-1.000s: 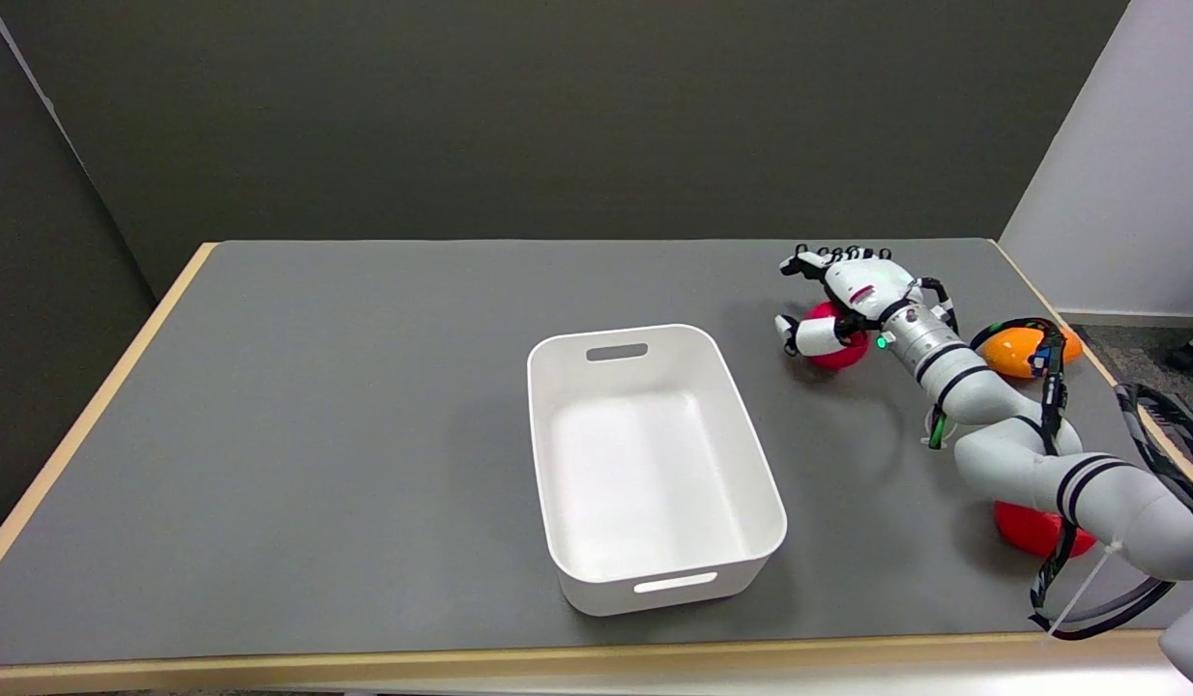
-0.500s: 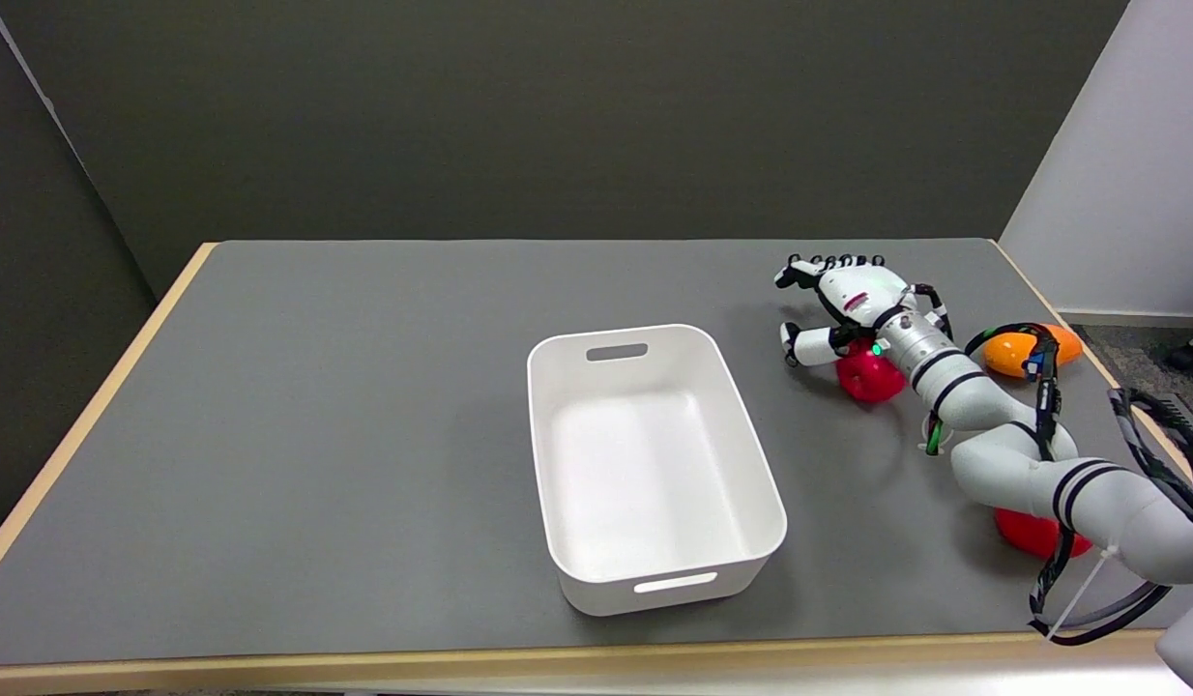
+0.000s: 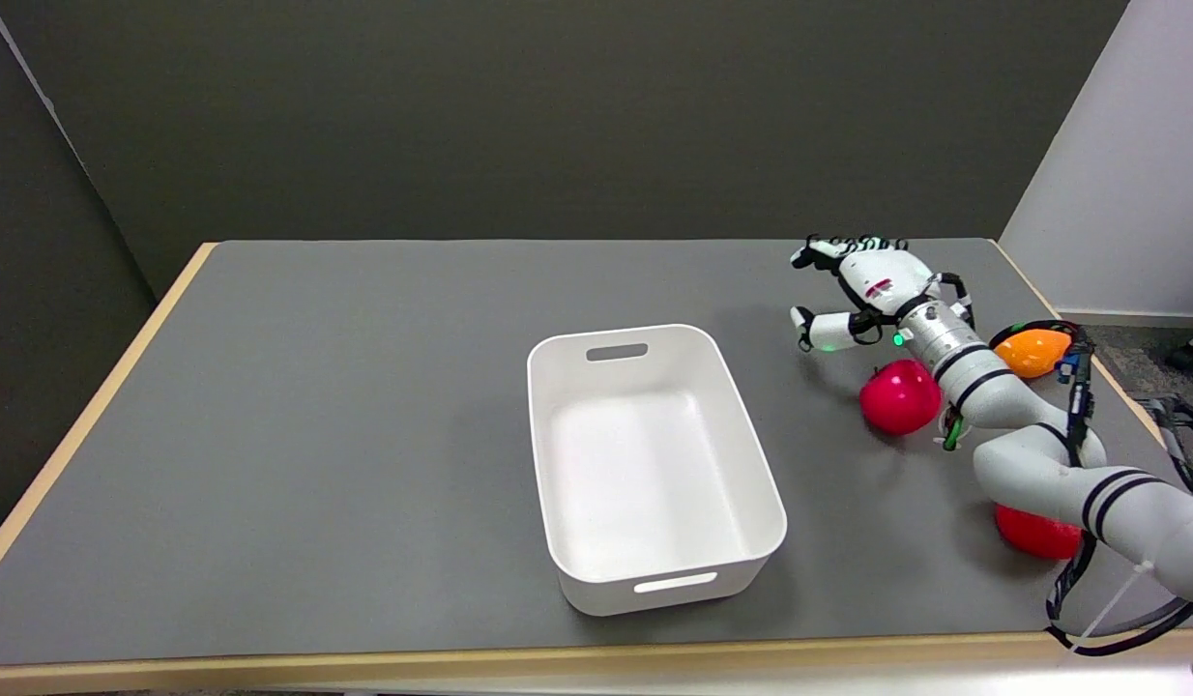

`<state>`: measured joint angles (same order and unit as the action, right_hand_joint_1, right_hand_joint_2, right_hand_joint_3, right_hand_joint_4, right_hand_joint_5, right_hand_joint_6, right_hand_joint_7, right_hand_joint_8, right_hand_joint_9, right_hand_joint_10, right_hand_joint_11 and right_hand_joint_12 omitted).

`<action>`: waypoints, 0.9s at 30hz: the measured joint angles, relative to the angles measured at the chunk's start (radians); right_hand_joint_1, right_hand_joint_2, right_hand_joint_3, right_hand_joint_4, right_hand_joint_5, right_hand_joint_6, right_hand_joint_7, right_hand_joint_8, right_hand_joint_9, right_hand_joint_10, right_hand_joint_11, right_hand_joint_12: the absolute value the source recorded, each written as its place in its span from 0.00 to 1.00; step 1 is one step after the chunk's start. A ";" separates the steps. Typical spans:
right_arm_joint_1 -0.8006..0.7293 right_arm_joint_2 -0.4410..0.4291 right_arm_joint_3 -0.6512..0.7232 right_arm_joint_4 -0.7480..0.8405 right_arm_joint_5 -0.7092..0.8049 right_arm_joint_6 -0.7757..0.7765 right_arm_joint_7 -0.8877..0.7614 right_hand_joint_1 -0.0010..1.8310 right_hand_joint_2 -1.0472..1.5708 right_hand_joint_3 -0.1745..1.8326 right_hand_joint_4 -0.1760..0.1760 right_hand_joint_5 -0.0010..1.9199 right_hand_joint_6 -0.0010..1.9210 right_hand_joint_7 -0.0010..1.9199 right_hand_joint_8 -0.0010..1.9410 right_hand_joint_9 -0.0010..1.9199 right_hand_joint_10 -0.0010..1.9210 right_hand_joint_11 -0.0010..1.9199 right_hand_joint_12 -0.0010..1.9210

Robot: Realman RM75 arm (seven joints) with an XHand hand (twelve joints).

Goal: Pick up the red apple.

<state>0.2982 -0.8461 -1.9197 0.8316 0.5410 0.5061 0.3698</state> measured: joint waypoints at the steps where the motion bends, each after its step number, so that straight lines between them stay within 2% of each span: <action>1: -0.006 0.002 0.008 0.007 -0.001 0.000 0.000 0.28 0.68 0.56 0.84 0.16 0.34 0.23 0.25 0.20 0.43 0.13 0.68; 20: -0.059 -0.010 0.095 0.070 -0.019 0.037 -0.003 0.28 0.67 0.56 0.83 0.16 0.33 0.23 0.25 0.20 0.44 0.13 0.70; 27: -0.134 0.001 0.163 0.127 -0.009 0.036 -0.017 0.25 0.66 0.56 0.81 0.16 0.32 0.24 0.25 0.20 0.45 0.14 0.71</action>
<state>0.1637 -0.8449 -1.7571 0.9588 0.5324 0.5424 0.3528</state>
